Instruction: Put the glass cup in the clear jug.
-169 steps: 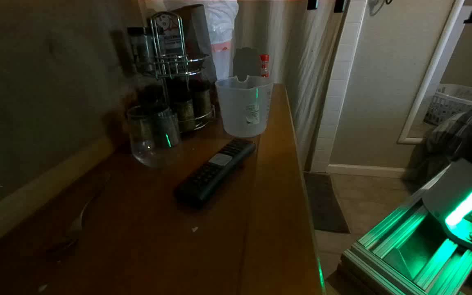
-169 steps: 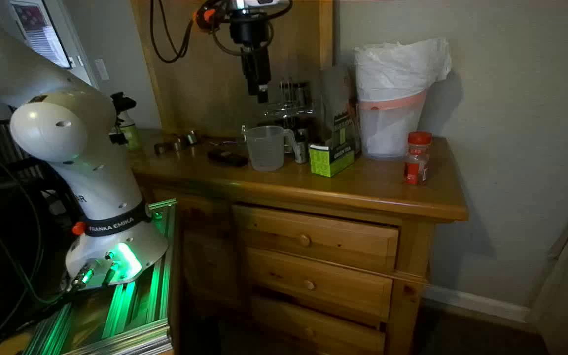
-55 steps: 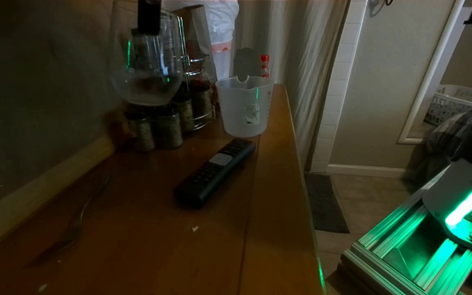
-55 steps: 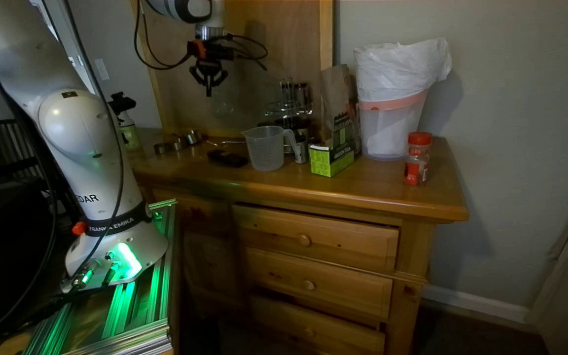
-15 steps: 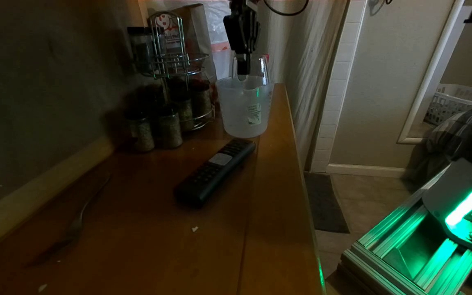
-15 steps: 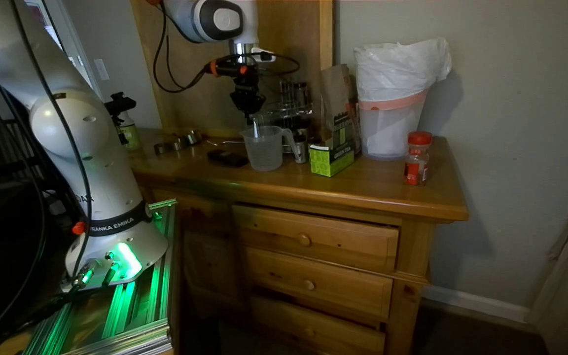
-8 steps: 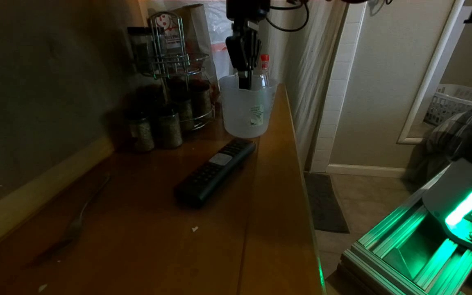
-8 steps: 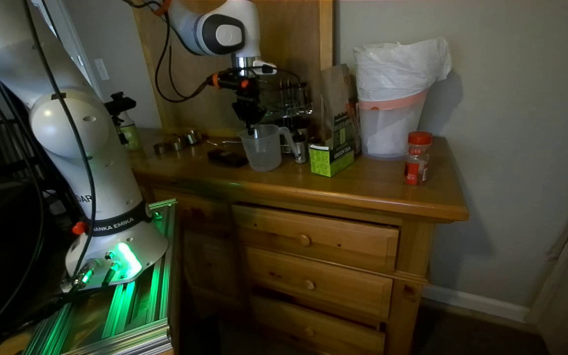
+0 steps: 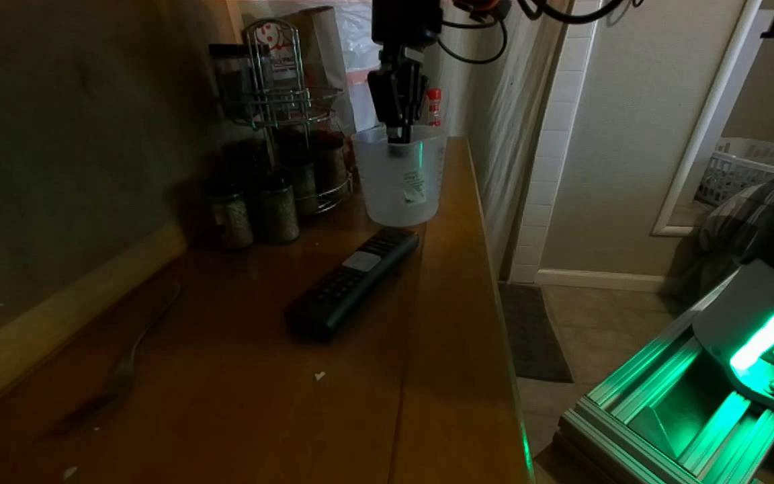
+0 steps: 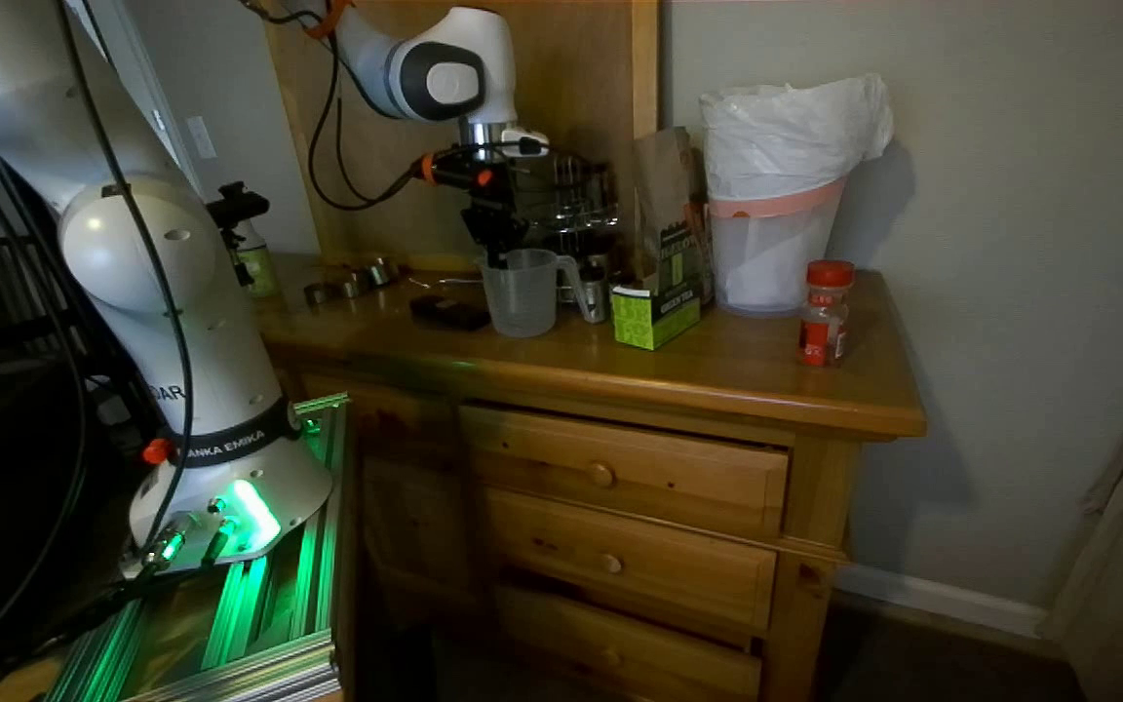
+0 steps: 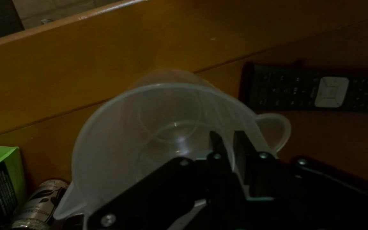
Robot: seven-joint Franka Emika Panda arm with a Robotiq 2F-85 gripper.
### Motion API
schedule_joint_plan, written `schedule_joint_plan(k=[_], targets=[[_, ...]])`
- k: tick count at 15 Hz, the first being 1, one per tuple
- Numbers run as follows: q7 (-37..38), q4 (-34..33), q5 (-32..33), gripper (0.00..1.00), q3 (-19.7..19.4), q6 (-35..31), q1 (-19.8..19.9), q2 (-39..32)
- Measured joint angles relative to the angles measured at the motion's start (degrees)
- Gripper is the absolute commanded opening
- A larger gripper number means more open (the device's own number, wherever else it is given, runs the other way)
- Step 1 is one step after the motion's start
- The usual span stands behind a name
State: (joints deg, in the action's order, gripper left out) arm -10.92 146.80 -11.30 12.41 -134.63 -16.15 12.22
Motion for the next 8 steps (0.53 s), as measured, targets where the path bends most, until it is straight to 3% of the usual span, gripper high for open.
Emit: schedule_joint_plan(k=[8], targets=[[0.08, -0.11, -0.44, 0.99, -0.02, 0.23, -0.30, 3.66]])
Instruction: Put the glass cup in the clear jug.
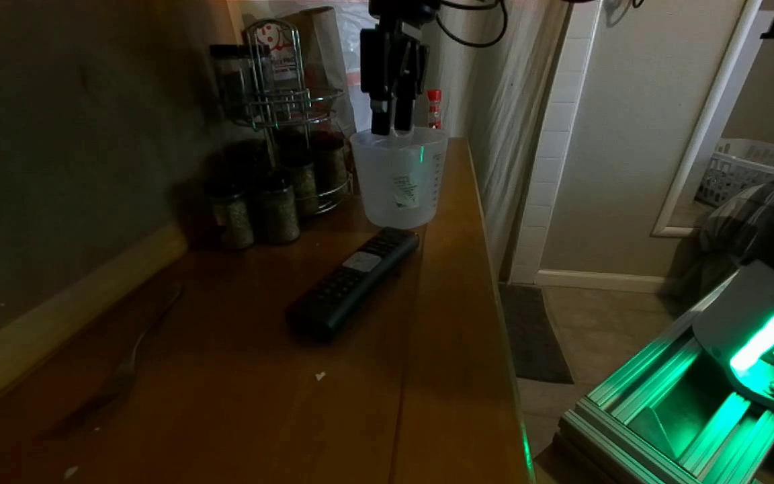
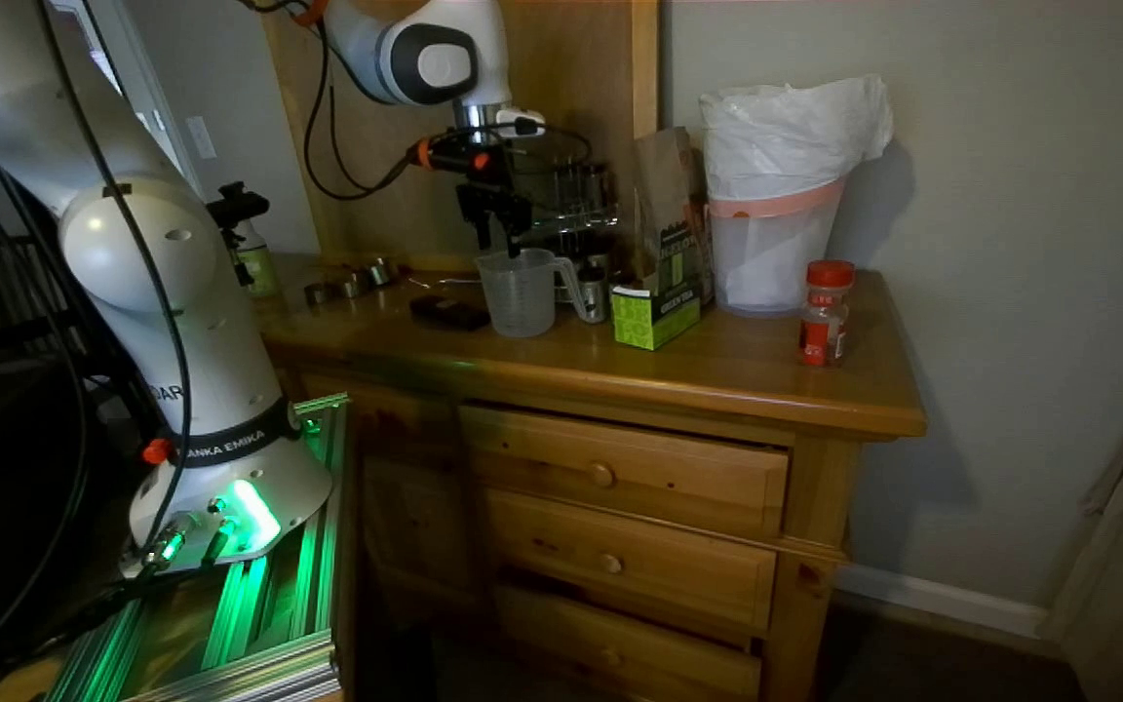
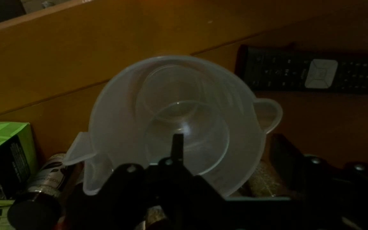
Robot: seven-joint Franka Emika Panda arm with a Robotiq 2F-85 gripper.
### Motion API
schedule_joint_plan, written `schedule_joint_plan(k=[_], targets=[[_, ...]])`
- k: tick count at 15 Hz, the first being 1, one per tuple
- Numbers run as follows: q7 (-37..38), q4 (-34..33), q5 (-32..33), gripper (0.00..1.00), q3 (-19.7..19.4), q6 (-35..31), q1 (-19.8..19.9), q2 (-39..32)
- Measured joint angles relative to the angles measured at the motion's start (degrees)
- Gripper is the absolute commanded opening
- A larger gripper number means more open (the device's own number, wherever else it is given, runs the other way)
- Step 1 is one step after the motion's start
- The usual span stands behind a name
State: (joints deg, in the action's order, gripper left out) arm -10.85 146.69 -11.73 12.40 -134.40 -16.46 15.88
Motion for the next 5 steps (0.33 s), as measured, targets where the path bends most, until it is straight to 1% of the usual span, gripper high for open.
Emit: schedule_joint_plan(k=[5], targets=[[1.14, 0.14, 0.30, 1.00, 0.07, 7.24, -0.53, 11.36]])
